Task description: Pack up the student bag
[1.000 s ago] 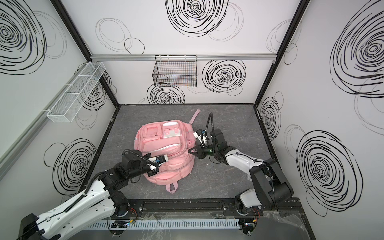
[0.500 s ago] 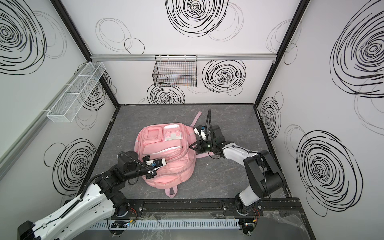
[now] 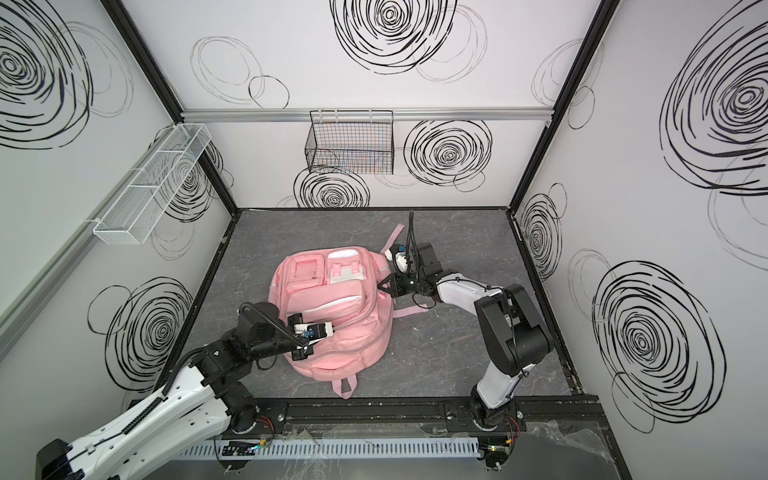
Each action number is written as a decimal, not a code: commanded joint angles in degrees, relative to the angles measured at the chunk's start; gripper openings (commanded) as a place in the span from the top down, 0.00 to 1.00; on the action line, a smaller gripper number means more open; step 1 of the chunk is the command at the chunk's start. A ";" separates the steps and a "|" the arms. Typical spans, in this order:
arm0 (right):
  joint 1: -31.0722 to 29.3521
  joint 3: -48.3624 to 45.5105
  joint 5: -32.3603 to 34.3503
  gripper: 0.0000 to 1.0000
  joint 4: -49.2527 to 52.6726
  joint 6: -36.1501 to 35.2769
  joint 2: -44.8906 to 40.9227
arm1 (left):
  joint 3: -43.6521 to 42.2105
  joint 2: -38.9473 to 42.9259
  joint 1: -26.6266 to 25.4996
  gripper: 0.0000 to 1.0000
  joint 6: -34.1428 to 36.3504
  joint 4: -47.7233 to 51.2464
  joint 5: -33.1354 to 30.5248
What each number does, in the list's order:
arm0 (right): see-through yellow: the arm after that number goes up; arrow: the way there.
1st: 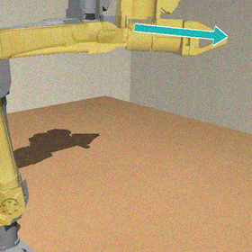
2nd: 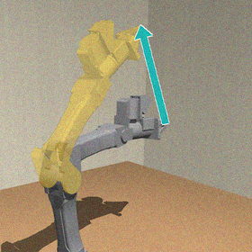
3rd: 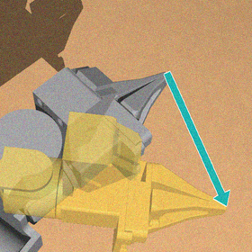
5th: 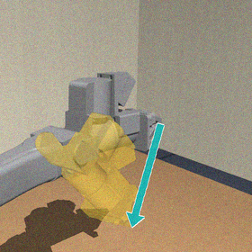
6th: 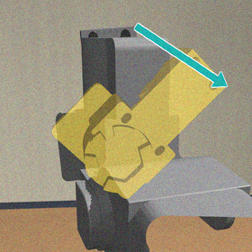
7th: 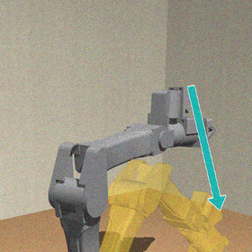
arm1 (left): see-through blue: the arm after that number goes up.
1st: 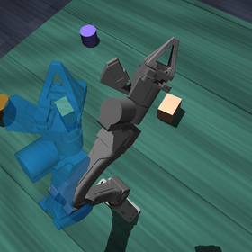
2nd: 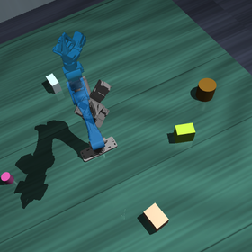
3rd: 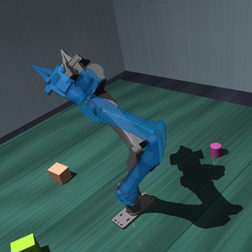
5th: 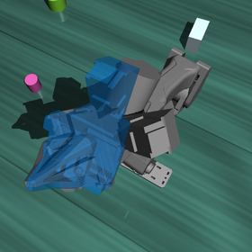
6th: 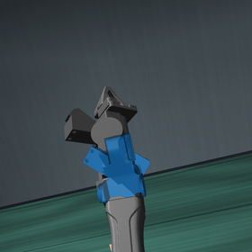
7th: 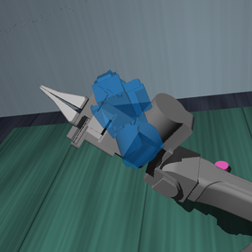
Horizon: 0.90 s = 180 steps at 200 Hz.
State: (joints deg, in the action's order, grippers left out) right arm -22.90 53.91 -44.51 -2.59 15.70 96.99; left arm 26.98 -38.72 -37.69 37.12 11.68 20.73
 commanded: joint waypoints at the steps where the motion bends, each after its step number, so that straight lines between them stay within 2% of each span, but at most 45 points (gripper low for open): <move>1: 4.19 4.64 11.43 1.00 -1.09 1.01 2.01 | 0.82 1.11 -0.21 1.00 -2.64 -11.08 -0.17; 25: 4.94 8.33 11.97 1.00 -0.36 1.26 3.74 | 0.55 -0.06 2.12 0.98 -7.05 -16.72 -2.64; 34: 5.05 9.69 11.64 1.00 0.29 1.48 4.53 | 0.66 -0.88 3.06 0.77 -8.63 -17.64 -1.85; 38: 5.06 10.22 11.29 0.98 0.61 1.52 4.84 | 0.77 -1.19 3.41 0.63 -9.12 -17.66 -1.28; 41: 5.05 10.55 11.09 0.96 0.86 1.51 5.01 | 1.02 -1.45 3.56 0.57 -9.37 -17.62 -0.82; 67: 4.97 10.58 10.74 0.57 2.48 3.37 4.57 | 1.29 -1.82 3.35 0.35 -11.54 -17.86 0.18; 84: 4.97 8.94 12.34 0.45 3.15 4.57 2.24 | 0.98 -0.99 3.24 0.34 -13.19 -19.31 -0.91; 117: 5.01 6.04 14.97 0.42 4.32 7.23 -3.16 | 0.25 -1.51 3.24 0.27 -21.27 -23.54 -7.77; 139: 3.79 4.82 10.74 0.44 2.34 9.43 -5.99 | 3.41 -5.89 3.15 0.28 -28.61 -21.79 -14.13; 160: 0.75 5.05 9.24 0.45 2.57 9.70 -7.37 | 9.55 -12.58 3.15 0.32 -38.47 -17.31 -17.91; 180: -0.95 4.16 6.03 0.58 2.01 5.61 -8.35 | 16.51 -20.28 2.87 0.43 -46.16 -11.64 -17.87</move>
State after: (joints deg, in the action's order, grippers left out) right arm -21.65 59.27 -34.28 0.43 24.05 90.35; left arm 35.81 -52.84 -34.48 4.56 -3.90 6.35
